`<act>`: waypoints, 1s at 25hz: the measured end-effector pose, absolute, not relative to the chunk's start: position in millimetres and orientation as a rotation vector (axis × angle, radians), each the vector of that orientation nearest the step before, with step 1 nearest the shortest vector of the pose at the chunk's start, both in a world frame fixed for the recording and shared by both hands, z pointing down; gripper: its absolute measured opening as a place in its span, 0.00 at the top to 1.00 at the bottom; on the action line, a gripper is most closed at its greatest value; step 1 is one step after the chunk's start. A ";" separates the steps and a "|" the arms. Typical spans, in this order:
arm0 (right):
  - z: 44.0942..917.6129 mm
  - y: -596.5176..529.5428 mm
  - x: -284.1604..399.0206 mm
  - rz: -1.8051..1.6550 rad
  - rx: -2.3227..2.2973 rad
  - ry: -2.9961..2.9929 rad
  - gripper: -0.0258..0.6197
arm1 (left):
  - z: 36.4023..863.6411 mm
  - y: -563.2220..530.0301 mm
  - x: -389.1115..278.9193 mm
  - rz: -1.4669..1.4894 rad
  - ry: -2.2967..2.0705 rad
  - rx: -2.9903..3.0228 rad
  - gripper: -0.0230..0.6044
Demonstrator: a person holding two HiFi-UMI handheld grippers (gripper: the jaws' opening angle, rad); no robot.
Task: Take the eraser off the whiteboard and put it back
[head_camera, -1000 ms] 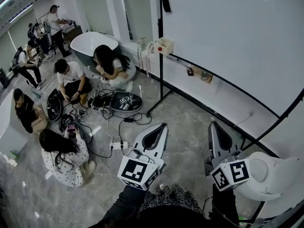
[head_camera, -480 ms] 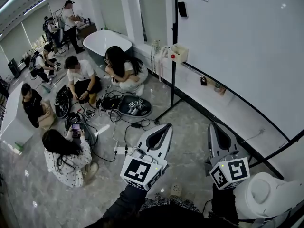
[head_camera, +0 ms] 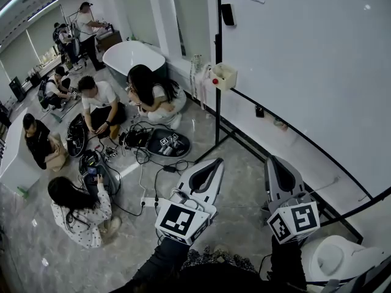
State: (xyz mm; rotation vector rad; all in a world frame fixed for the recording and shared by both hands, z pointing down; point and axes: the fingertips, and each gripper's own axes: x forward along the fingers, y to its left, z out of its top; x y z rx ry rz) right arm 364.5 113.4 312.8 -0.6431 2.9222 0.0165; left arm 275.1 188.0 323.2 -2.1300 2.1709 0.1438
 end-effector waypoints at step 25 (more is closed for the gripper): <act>309.7 22.3 166.5 0.046 -0.825 2.855 0.95 | 327.5 89.9 79.5 0.081 2.001 -2.299 0.96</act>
